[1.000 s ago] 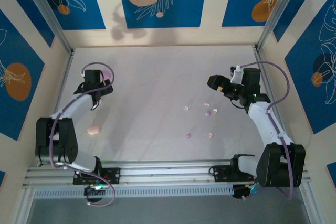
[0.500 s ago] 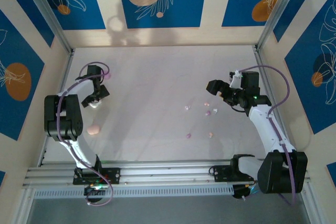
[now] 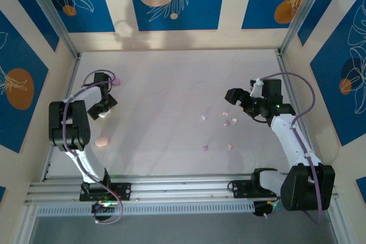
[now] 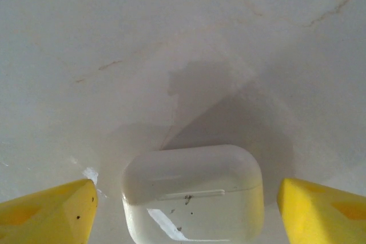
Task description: Insert the wireless bluetooth earbuds into the charging case
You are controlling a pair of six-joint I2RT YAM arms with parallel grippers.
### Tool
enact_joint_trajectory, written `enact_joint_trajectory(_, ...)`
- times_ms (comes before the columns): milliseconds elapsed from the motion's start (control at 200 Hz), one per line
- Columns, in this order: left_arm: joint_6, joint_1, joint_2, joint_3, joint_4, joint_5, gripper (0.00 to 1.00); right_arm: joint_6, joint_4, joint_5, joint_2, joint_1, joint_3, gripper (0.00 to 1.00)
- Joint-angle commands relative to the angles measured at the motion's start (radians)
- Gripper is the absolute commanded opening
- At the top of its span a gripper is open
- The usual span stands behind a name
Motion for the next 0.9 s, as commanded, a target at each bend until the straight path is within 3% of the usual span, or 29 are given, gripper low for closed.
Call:
enact_joint_trajectory(0, -0.032, 0.017, 0.025, 0.009, 0.009, 0.037, 0.79, 0.004, -0.029, 0.006, 0.008, 0.003, 0.000, 0.95)
enact_joint_trajectory(635, -0.016, 0.018, 0.018, -0.044, 0.051, 0.078, 0.71, 0.007, -0.064, 0.013, 0.009, 0.002, -0.008, 0.95)
enact_joint_trajectory(895, 0.041, 0.013, -0.006, -0.084, 0.074, 0.123, 0.59, 0.015, -0.082, 0.013, -0.015, 0.001, -0.009, 0.95)
